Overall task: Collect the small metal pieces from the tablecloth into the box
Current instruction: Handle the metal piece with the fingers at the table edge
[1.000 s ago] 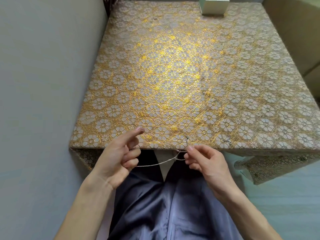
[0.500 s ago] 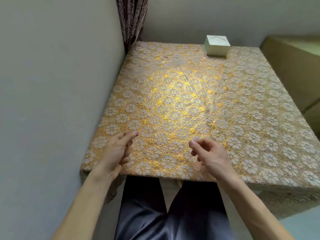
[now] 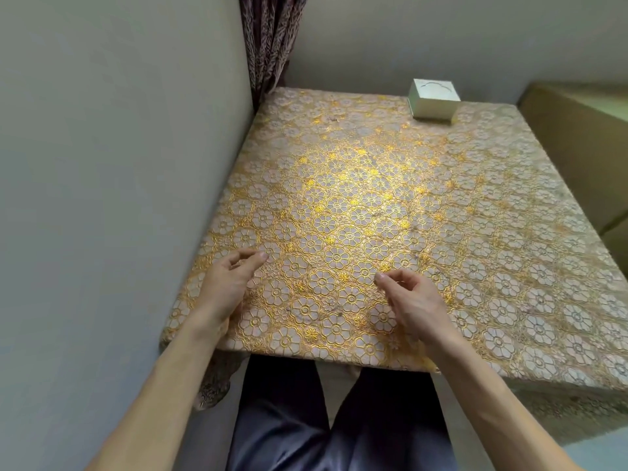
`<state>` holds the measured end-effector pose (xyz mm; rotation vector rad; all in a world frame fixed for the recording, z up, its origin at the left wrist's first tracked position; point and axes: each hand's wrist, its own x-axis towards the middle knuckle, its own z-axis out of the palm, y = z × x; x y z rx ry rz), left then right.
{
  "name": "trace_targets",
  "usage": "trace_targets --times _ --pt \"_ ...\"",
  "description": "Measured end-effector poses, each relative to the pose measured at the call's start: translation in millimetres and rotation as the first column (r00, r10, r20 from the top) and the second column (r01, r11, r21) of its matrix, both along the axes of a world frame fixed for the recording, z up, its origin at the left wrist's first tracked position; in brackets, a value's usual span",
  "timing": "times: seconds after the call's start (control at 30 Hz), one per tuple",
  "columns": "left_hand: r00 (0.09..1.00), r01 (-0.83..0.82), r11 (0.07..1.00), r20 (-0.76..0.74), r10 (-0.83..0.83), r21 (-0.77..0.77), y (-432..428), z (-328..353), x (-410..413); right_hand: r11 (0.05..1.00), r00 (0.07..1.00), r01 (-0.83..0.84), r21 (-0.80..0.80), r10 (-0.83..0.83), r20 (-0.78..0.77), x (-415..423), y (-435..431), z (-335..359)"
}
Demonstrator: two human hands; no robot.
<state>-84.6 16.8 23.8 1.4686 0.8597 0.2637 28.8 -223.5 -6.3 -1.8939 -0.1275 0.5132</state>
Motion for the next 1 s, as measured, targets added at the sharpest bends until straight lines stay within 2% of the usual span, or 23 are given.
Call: trace_targets --times 0.1,0.2,0.33,0.4,0.47,0.5,0.57,0.7,0.87,1.0 --pt "0.997 0.017 0.991 0.073 -0.007 -0.135 1.9 1.5 -2.6 0.983 0.991 -0.029 -0.183 0.051 0.121 -1.4 0.0 -2.5" --pt "0.987 0.086 0.976 0.154 -0.055 -0.202 4.5 4.1 -3.3 0.898 0.951 -0.038 -0.438 0.167 0.259 -4.6 0.1 -3.4" --pt "0.958 0.225 0.944 0.233 -0.168 -0.241 -4.6 23.3 1.7 0.775 0.899 0.012 -0.632 0.268 0.346 -15.3 3.8 1.9" --pt "0.942 0.288 0.931 0.244 -0.232 -0.224 -12.5 32.8 4.9 0.799 0.859 -0.026 -0.600 0.325 0.395 -18.6 11.2 8.9" --pt "0.926 0.340 0.923 0.232 -0.296 -0.179 -19.6 38.4 7.1 0.871 0.845 -0.226 -0.436 0.398 0.357 -19.2 21.9 14.2" --pt "0.920 0.358 0.919 0.229 -0.317 -0.165 -23.2 40.5 8.1 0.879 0.836 -0.317 -0.356 0.436 0.333 -18.6 27.8 14.9" --pt "0.916 0.367 0.915 0.234 -0.325 -0.168 -27.5 43.0 9.1 0.859 0.796 -0.410 -0.306 0.501 0.340 -16.5 39.2 13.7" --pt "0.917 0.363 0.910 0.252 -0.311 -0.198 -28.8 47.0 5.7 0.853 0.777 -0.462 -0.242 0.521 0.354 -16.3 49.7 10.8" --pt "0.913 0.374 0.905 0.254 -0.320 -0.204 -27.1 48.2 0.9 0.778 0.737 -0.600 -0.186 0.628 0.251 -21.2 51.3 13.1" --pt "0.909 0.380 0.902 0.263 -0.323 -0.204 -23.1 48.1 -0.7 0.820 0.795 -0.546 -0.173 0.572 0.200 -22.1 46.9 7.4"
